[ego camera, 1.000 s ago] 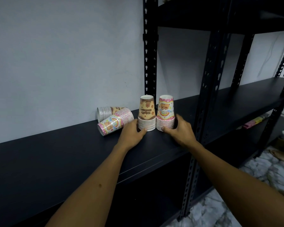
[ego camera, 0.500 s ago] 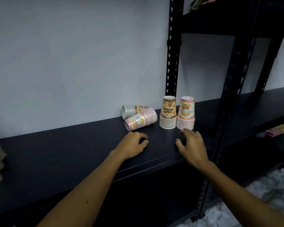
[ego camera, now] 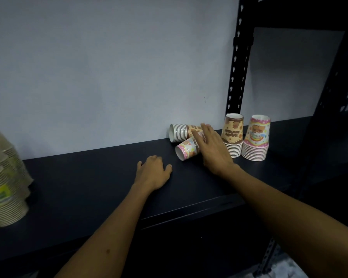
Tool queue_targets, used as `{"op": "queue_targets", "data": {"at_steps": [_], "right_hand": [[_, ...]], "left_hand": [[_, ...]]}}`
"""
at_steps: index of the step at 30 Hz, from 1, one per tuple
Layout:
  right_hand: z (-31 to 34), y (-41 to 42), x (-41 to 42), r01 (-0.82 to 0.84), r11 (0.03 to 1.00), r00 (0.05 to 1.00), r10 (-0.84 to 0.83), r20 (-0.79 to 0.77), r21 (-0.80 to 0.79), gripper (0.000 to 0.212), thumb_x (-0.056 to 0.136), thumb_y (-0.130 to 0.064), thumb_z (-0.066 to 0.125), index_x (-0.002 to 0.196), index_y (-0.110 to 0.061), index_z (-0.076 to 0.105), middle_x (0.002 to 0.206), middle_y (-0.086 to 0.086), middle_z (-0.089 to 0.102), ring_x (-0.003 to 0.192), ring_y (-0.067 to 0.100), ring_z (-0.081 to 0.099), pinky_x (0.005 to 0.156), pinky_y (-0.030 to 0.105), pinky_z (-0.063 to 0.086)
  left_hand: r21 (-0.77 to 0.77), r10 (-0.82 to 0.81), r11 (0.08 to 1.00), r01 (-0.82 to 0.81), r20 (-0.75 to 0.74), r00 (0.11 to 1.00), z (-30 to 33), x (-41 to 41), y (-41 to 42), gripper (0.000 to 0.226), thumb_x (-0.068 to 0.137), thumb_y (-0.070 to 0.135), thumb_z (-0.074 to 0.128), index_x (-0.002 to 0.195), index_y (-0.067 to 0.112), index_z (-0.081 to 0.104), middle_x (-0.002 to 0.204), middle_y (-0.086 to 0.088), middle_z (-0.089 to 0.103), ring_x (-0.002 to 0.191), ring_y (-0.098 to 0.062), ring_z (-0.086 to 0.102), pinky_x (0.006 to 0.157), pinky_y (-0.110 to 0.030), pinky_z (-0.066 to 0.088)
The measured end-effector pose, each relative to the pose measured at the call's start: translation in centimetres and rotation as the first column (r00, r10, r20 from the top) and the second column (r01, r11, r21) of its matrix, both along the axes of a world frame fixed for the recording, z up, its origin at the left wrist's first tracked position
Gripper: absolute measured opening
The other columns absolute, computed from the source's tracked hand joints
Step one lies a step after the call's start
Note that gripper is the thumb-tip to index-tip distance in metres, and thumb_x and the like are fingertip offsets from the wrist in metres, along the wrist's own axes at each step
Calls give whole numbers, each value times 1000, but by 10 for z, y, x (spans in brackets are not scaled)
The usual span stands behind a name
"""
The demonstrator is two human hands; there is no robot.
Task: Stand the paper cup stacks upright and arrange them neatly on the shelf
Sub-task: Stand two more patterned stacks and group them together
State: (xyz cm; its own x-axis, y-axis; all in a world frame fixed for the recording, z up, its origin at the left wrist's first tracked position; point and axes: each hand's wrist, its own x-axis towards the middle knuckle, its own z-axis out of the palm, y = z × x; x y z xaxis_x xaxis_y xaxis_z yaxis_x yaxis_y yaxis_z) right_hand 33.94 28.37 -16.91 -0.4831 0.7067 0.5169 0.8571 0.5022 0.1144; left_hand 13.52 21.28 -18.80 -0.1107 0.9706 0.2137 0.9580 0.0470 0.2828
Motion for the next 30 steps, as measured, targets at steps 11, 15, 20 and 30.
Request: {"op": "queue_targets", "data": {"at_steps": [11, 15, 20, 30], "right_hand": [[-5, 14, -6, -4, 994, 1000, 6, -11, 112, 64, 74, -22, 77, 128, -5, 47, 132, 25, 46, 120, 39, 46, 100, 47, 41], [-6, 1, 3, -221, 975, 867, 197, -459, 1, 69, 77, -31, 77, 132, -8, 42, 132, 13, 49, 116, 25, 50, 97, 37, 45], [-7, -18, 7, -325, 932, 717, 133, -685, -160, 64, 78, -53, 70, 129, -20, 48, 123, -1, 61, 107, 12, 60, 89, 29, 53], [-18, -7, 11, -160, 980, 675, 20, -738, -120, 56, 81, -54, 66, 122, -19, 51, 112, -1, 65, 100, 14, 63, 80, 33, 54]], "left_hand": [[13, -3, 1000, 3, 0, 1000, -5, -3, 4, 38, 94, 46, 41, 98, 12, 56, 108, -3, 57, 106, -21, 53, 106, -51, 33], [29, 15, 999, -15, -4, 1000, -2, -1, 3, 31, 91, 46, 43, 85, 17, 48, 101, -2, 58, 98, -20, 54, 101, -49, 37], [70, 53, 996, -48, -74, 996, 6, 3, 8, 35, 90, 44, 45, 105, 13, 54, 111, -7, 58, 104, -24, 53, 90, -43, 45], [252, -76, 960, 122, -184, 980, 39, 7, 89, 76, 84, 20, 62, 149, 10, 22, 156, -16, 18, 142, -31, 23, 107, -43, 34]]}}
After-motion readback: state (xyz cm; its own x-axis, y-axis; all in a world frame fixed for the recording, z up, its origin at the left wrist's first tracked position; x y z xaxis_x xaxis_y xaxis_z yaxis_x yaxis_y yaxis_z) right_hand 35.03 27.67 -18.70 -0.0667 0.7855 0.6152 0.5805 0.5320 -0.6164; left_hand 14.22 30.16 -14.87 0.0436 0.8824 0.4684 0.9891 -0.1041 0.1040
